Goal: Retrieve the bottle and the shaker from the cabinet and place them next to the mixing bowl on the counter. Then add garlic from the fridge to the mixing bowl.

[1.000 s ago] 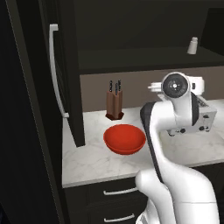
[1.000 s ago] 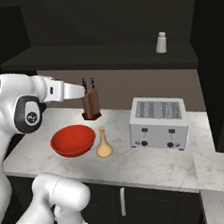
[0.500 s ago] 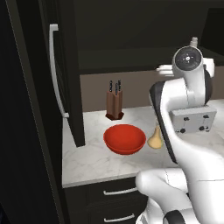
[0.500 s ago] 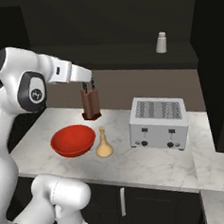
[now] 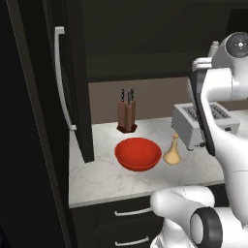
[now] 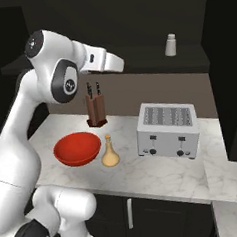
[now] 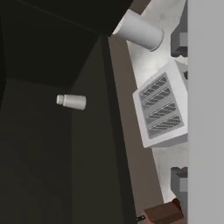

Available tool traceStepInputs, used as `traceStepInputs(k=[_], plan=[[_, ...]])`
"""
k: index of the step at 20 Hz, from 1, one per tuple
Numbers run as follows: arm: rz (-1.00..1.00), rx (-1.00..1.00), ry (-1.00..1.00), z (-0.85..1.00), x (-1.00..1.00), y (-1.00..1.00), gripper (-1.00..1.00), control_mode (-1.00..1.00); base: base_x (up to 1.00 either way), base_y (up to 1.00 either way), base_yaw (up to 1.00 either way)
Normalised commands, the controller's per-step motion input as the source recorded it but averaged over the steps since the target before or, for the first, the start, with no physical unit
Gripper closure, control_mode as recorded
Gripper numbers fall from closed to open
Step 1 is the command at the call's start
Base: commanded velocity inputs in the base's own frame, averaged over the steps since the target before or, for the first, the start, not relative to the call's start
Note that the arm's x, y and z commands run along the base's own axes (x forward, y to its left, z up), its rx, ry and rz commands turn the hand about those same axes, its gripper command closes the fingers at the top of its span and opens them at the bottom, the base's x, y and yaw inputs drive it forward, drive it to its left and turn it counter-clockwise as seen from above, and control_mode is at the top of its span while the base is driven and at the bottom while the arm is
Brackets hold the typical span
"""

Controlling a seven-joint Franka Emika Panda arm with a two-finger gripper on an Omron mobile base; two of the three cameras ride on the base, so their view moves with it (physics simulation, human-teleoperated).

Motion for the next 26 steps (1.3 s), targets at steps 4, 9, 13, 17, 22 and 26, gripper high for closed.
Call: traceStepInputs(k=[4, 9, 13, 17, 22, 26], plan=[[-0.01, 0.05, 0.11, 0.38, 0.49, -0.41, -1.0, -1.0, 0.0, 0.0, 0.0], [0.0, 0.14, 0.0, -0.11, 0.31, -0.34, -1.0, -1.0, 0.0, 0.0, 0.0], [0.0, 0.08, 0.0, -0.14, 0.3, -0.26, -1.0, -1.0, 0.0, 0.0, 0.0], [-0.03, 0.0, 0.08, 0.0, 0.74, -0.42, -1.0, -1.0, 0.0, 0.0, 0.0], [-0.01, 0.04, 0.02, -0.11, 0.59, -0.43, -1.0, -1.0, 0.0, 0.0, 0.0], [0.0, 0.05, 0.0, -0.07, 0.63, -0.35, -1.0, -1.0, 0.0, 0.0, 0.0]])
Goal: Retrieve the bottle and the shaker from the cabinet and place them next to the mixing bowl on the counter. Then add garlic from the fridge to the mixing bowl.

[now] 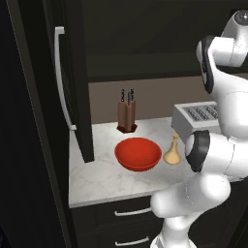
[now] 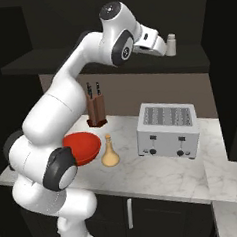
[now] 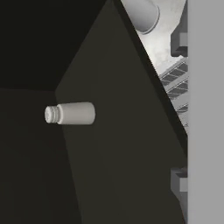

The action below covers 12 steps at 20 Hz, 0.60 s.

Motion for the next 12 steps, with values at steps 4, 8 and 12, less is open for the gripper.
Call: traceStepInputs(k=[4, 8, 12], plan=[[0.0, 0.05, 0.0, 0.0, 0.46, -0.34, -1.0, -1.0, 0.0, 0.0, 0.0], [0.0, 0.03, 0.0, 0.0, 0.31, -0.35, -1.0, -1.0, 0.0, 0.0, 0.0], [0.0, 0.0, 0.0, 0.0, 0.19, -0.09, -1.0, -1.0, 0.0, 0.0, 0.0]])
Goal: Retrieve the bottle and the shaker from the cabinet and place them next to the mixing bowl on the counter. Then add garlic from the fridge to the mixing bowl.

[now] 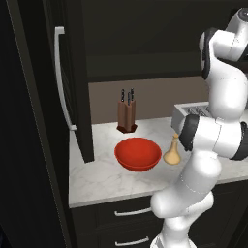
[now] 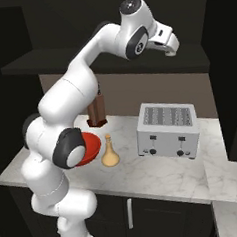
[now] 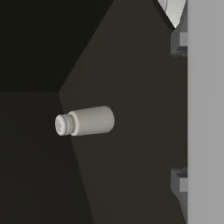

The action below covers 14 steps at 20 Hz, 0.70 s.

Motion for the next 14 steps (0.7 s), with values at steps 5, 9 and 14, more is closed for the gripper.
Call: traceStepInputs(k=[5, 9, 14], plan=[[0.0, 0.01, 0.0, -0.2, 0.04, 0.0, -1.0, -1.0, 0.0, 0.0, 0.0], [0.0, 0.0, 0.0, -0.13, 0.12, 0.0, -1.0, -1.0, 0.0, 0.0, 0.0], [0.0, 0.0, 0.0, -0.26, 0.2, 0.0, -1.0, -1.0, 0.0, 0.0, 0.0]])
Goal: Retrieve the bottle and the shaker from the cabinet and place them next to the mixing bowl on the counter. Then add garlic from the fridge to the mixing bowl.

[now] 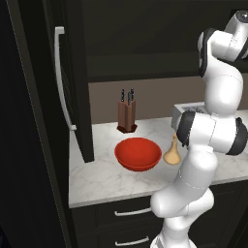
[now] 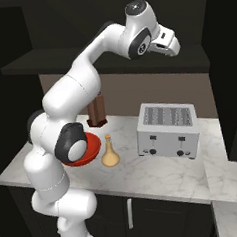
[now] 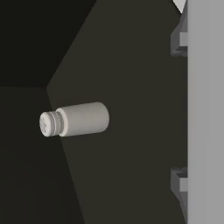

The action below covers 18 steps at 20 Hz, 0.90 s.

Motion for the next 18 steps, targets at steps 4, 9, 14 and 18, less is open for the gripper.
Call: traceStepInputs(k=[4, 9, 14, 18], plan=[[0.0, 0.0, 0.0, -0.08, 0.22, 0.0, -1.0, -1.0, 0.0, 0.0, 0.0], [0.0, 0.0, -0.03, 0.0, 0.29, -0.08, -1.0, -1.0, 0.0, 0.0, 0.0], [-0.01, 0.0, -0.05, 0.0, 0.19, -0.13, -1.0, -1.0, 0.0, 0.0, 0.0], [0.0, 0.02, 0.0, 0.0, 0.19, -0.26, -1.0, -1.0, 0.0, 0.0, 0.0]])
